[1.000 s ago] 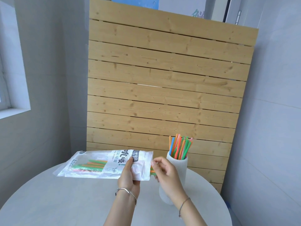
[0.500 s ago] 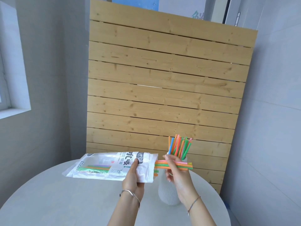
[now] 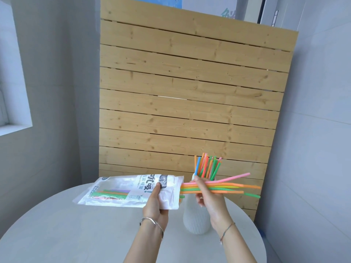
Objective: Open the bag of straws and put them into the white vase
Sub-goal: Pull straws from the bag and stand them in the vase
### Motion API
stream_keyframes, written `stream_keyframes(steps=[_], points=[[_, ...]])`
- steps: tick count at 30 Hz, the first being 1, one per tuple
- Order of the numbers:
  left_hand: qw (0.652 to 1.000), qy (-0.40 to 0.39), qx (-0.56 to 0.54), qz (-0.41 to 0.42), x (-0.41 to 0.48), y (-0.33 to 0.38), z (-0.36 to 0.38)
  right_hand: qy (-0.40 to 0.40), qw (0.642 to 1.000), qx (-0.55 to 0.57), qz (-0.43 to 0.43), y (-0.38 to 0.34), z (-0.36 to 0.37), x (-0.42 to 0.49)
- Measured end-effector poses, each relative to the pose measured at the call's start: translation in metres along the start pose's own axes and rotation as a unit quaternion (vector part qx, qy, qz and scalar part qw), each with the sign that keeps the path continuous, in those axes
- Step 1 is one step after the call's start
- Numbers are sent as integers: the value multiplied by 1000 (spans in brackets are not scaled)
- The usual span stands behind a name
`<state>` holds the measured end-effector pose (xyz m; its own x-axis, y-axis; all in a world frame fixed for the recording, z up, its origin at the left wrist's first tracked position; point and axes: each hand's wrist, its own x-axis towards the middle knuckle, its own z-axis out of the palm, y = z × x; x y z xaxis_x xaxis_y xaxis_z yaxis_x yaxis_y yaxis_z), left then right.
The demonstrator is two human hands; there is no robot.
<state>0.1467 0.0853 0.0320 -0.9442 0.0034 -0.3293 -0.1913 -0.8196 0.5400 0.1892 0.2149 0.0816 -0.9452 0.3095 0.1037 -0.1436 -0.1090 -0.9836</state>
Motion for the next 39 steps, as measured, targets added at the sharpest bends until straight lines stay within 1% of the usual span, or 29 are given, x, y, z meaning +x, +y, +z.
stream_keyframes(steps=[2,6,12,15,17,20,23,27,32,36,39], points=[[1000,-9,3,-7,-5,-6,5,-4,1000,4,-12,3,7,-1],[1000,-12,-7,-12,-7,-7,8,36,997,-5,-66,-3,2,6],[999,5,-45,-19,-8,8,6,88,984,-35,-153,-45,-29,28],[998,6,-62,-23,-8,11,6,95,975,-47,-196,-69,-43,39],[998,2,-62,-22,-8,12,8,105,965,-77,-226,-80,-50,48],[998,-5,-60,-22,-11,10,10,111,947,-156,-259,-85,-54,63],[998,-2,-57,-25,-13,8,12,86,926,-233,-286,-82,-47,66],[998,8,-53,-23,-13,9,11,36,907,-315,-278,-76,-38,67],[998,20,-54,-20,-17,12,14,17,899,-349,-264,-81,-32,70],[998,16,-52,-23,-21,13,15,-33,881,-434,-187,-78,-30,79],[998,13,-54,-22,-24,14,15,-34,863,-477,-165,-77,-31,86]])
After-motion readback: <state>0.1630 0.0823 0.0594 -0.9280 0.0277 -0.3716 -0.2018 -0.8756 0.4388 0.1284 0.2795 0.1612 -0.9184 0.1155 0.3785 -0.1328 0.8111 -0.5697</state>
